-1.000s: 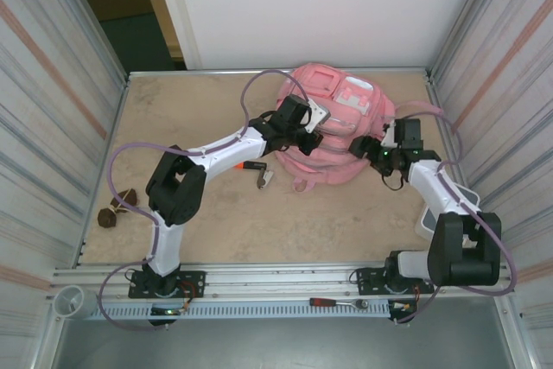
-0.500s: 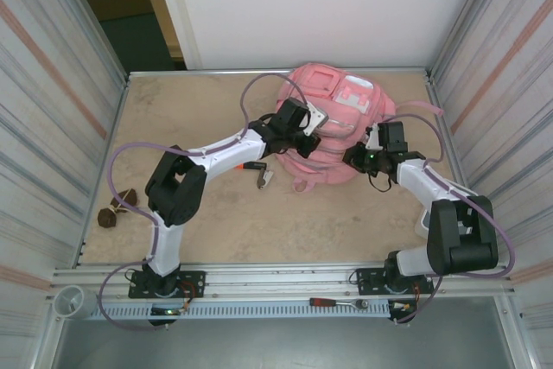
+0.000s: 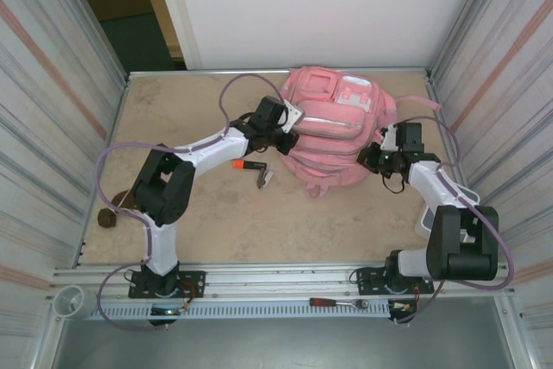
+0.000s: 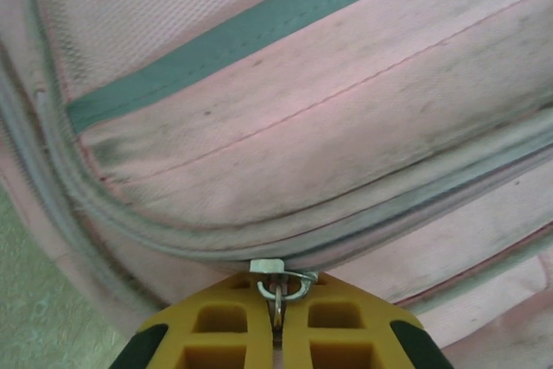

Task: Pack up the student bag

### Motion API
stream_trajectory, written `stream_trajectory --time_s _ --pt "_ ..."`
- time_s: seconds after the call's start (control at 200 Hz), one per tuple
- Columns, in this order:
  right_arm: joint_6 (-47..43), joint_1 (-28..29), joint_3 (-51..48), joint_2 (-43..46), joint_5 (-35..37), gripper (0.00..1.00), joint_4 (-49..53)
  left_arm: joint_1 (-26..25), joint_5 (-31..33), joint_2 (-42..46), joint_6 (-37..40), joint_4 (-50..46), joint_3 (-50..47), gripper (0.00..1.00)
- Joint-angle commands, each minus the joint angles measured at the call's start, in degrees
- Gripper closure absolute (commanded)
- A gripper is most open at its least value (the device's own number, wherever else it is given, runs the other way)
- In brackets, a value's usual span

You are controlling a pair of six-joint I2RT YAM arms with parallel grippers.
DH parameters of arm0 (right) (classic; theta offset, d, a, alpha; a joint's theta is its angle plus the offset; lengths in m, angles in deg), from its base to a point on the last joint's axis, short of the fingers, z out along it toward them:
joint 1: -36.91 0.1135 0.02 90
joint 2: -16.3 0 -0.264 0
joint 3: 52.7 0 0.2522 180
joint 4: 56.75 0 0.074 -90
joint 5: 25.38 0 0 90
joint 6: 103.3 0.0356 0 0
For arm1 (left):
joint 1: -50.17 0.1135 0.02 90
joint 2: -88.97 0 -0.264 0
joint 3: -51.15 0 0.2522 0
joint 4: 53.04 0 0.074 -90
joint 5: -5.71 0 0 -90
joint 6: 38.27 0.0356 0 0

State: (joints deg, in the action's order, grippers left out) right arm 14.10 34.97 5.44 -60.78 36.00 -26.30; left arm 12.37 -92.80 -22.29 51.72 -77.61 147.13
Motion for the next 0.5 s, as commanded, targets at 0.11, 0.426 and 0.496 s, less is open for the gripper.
stream_trajectory --time_s 0.11,0.426,0.496 --pt "-4.84 -4.09 7.91 -4.03 1.07 0.96 7.45 -2.02 1.34 6.75 -0.41 0.45 -3.75 1.0" --pt "-4.55 -6.84 10.41 -6.0 2.89 0.95 7.58 -8.63 -1.37 4.49 -1.89 1.35 -0.22 1.0" --pt "-4.57 -8.04 9.19 -5.74 2.28 1.0 7.22 -8.18 0.93 4.39 -0.52 0.47 0.0 1.0"
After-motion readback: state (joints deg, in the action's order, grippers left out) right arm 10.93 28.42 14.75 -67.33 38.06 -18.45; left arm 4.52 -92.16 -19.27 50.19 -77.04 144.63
